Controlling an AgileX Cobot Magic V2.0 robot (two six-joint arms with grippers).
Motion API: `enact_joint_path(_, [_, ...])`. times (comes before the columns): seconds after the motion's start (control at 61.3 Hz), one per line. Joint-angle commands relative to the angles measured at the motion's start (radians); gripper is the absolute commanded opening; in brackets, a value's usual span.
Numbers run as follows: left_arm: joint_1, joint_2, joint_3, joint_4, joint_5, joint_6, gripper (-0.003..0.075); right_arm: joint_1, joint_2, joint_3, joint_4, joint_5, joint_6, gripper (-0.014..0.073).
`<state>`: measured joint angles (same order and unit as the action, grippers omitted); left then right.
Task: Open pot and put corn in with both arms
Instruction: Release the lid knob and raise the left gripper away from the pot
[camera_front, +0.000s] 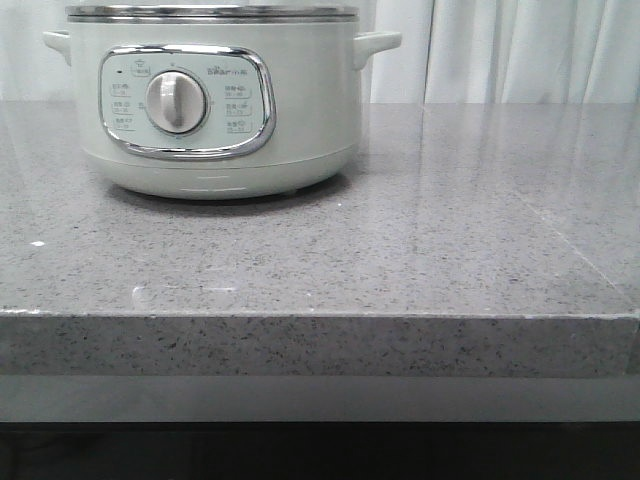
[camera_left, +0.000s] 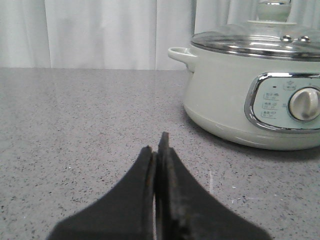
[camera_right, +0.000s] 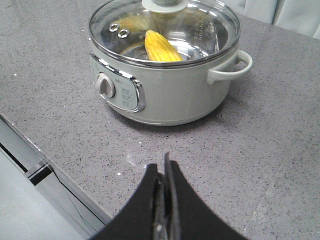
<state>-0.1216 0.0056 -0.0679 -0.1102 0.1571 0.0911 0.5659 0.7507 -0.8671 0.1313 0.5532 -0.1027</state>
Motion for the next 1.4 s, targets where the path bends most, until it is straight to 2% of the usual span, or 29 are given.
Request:
enact_joint_path(0.0, [0.008, -0.016, 0.024, -0.036, -0.157, -0.002, -0.0020, -0.005, -0.010, -0.027, 0.008, -0.067, 0.001, -0.0068])
enact_joint_path(0.082, [0.008, -0.033, 0.081, -0.060, -0.236, -0.003, -0.0020, -0.005, -0.010, -0.027, 0.008, -0.067, 0.001, -0.0068])
enact_joint_path(0.131, [0.008, -0.031, 0.077, -0.065, -0.196, -0.002, -0.0020, -0.005, -0.010, -0.027, 0.008, -0.067, 0.001, -0.0068])
enact_joint_path(0.702, [0.006, -0.029, 0.080, -0.074, -0.207, -0.010, -0.0020, -0.005, -0.010, -0.027, 0.008, -0.067, 0.001, -0.0068])
enact_joint_path(0.865, [0.006, -0.029, 0.080, 0.022, -0.220, -0.086, -0.0020, -0.005, -0.010, -0.027, 0.008, -0.067, 0.001, -0.0068])
enact_joint_path(1.387, [0.006, -0.029, 0.080, 0.023, -0.238, -0.091, -0.0020, -0.005, -0.010, -0.027, 0.008, -0.067, 0.001, -0.0068])
